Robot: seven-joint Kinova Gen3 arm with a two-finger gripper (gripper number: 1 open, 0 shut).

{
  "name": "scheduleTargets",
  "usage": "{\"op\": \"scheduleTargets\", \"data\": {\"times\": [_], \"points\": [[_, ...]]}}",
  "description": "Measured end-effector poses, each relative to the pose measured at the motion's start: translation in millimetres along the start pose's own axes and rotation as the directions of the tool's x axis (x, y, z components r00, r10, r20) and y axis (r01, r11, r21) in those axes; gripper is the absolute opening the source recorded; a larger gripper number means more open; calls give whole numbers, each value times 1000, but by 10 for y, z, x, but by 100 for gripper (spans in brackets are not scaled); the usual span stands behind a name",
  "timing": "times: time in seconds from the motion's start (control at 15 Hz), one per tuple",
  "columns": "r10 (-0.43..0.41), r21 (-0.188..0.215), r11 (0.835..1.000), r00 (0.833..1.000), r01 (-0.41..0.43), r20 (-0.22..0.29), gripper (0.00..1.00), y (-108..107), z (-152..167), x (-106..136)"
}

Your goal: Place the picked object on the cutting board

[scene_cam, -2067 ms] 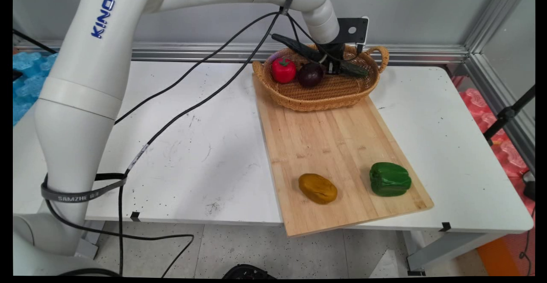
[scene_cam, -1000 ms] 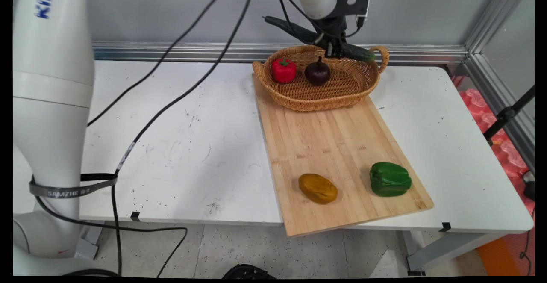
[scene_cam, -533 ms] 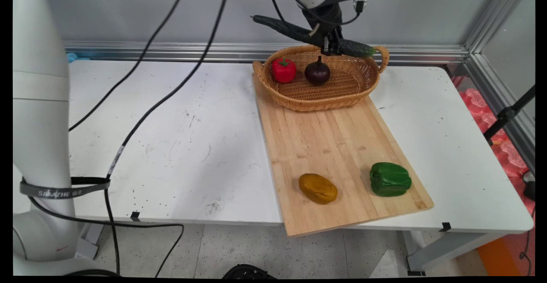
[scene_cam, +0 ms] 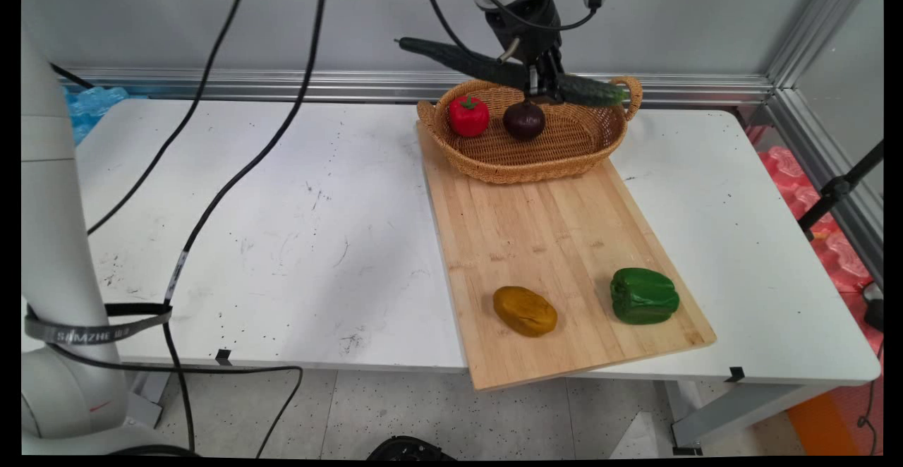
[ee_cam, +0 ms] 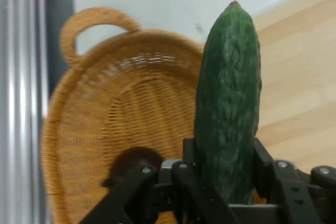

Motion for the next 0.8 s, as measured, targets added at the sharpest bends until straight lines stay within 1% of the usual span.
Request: {"op": "scheduleTargets", "data": {"times": [0.2,0.47,0.6,0.8], "points": [[-21,-26,999,1000,21,1,0,218,-110,24],[-48,-57,997,999,48,10,0,504,-137,49],[-65,-70,995,998,67,18,0,671,-86,85],[-90,-79,993,995,92,32,0,855,66,139]]}}
